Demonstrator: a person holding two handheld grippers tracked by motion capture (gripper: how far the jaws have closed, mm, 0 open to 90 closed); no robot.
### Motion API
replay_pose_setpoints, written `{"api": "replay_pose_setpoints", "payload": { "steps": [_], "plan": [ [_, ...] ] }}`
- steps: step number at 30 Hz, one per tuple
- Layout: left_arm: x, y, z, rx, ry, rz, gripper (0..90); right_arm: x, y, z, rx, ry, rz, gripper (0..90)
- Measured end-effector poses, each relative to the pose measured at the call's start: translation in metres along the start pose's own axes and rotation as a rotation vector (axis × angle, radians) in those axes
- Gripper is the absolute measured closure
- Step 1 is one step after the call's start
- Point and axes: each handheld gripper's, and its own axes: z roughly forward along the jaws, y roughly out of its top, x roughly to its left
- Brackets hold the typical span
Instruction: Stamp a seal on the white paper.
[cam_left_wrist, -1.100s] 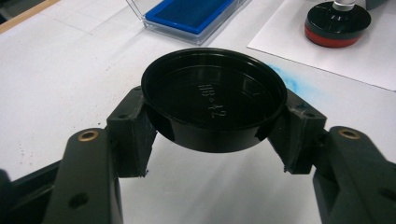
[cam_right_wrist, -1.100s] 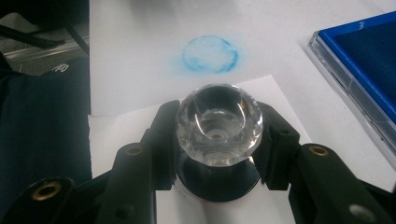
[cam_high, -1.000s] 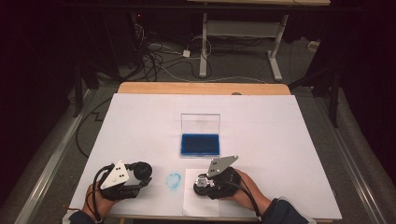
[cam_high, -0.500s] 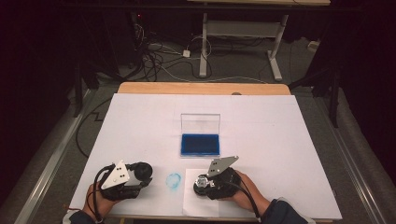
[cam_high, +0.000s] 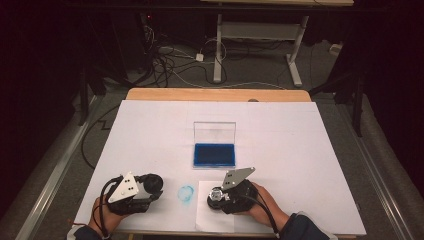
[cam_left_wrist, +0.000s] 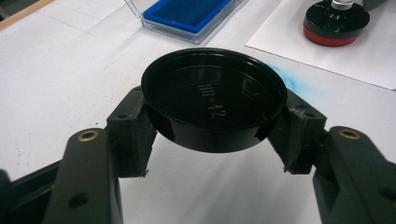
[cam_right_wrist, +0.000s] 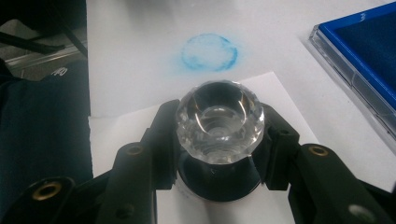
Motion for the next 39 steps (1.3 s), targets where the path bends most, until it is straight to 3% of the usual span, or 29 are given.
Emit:
{"api": "replay_pose_setpoints", "payload": {
  "steps": [11, 13, 21, 39],
  "plan": [
    [0.0, 0.0, 0.0, -0.002, 0.0, -0.001, 36.8, 0.0, 0.001, -0.001, 0.003, 0.001, 0.008, 57.0],
    [0.0, 0.001, -0.001, -0.004, 0.001, 0.0, 36.8, 0.001, 0.003, -0.003, 0.011, -0.003, -0.013, 57.0],
    [0.0, 0.0, -0.001, -0.002, 0.004, -0.001, 36.8, 0.004, 0.015, -0.03, -0.086, -0.024, -0.033, 56.9],
    [0.0, 0.001, -0.001, -0.005, -0.001, 0.003, 36.8, 0.005, 0.016, -0.055, -0.133, -0.079, -0.058, 56.8]
  ]
}}
